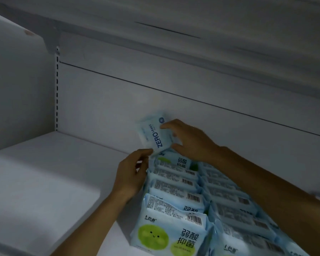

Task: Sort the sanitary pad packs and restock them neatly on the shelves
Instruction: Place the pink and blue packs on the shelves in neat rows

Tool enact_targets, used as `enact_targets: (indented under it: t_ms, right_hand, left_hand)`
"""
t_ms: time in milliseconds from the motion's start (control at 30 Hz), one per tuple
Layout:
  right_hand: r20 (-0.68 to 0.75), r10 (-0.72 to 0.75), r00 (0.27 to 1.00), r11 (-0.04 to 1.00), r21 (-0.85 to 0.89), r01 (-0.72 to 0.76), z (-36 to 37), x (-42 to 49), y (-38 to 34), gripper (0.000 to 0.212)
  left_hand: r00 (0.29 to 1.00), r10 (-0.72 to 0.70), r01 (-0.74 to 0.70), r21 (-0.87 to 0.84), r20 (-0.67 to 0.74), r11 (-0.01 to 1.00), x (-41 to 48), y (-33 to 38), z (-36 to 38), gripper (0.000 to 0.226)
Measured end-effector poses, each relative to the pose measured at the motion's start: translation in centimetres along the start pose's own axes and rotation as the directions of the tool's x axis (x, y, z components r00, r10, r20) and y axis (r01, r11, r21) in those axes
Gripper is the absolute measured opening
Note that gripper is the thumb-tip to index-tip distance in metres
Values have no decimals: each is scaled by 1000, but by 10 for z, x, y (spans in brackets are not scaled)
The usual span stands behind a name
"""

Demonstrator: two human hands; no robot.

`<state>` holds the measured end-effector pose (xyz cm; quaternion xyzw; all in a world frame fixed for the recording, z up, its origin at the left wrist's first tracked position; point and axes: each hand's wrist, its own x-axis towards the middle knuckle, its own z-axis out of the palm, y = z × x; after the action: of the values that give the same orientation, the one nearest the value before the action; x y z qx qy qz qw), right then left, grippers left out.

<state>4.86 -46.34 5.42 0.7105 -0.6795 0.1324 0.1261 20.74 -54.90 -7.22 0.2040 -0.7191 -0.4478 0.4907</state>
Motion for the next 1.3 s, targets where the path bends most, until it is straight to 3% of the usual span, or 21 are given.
enact_targets:
  t_ms: [67,167,267,467,667,833,933,1033,1100,1167,1233,1300]
  right_hand:
    - [58,10,998,1000,-26,-9,10,12,1,59]
    - [199,78,977,988,-146,-50,24,32,2,48]
    - [313,143,939,983,-156,-98,40,48,-1,39]
    - [369,196,908,977,-152,-149,60,67,-8,44]
    - [349,265,899,961,-25,-274,80,91,-17,54]
    - [314,371,874,921,-8,-389,93,114,-26,42]
    - [314,423,850,867,134,-480,90,121,-36,38]
    - [296,430,853,774,365,-517,75,120,-54,45]
    - [278,411,868,709,502,-496,56,118,-67,54]
    - [261,364,894,714,539,-447,32,114,-79,52]
    - [197,249,948,841,441,-313,10,107,-81,41]
    - [116,111,987,965,224,-135,-9,97,-77,28]
  left_hand:
    - [998,-63,63,-17,-2,998,1,-5,0,37]
    - [976,-216,216,-39,17,976,7,-10,-2,53]
    - [955,-295,292,121,5,949,18,-22,-13,50]
    - [962,-273,264,285,-7,922,31,-36,-35,55]
    - [962,-254,267,153,-100,951,30,-42,-33,46]
    - [965,-227,248,179,-129,952,32,-46,-29,53]
    - [973,-182,211,223,-146,952,32,-44,-28,76]
    - [964,-94,158,249,-250,956,34,-37,-36,92]
    - [945,29,61,262,-327,963,35,-33,-42,91]
    - [925,99,-2,256,-366,967,39,-31,-47,81]
    - [931,100,-39,175,-352,984,45,-28,-51,61]
    - [939,106,-103,26,-326,994,46,-16,-51,51]
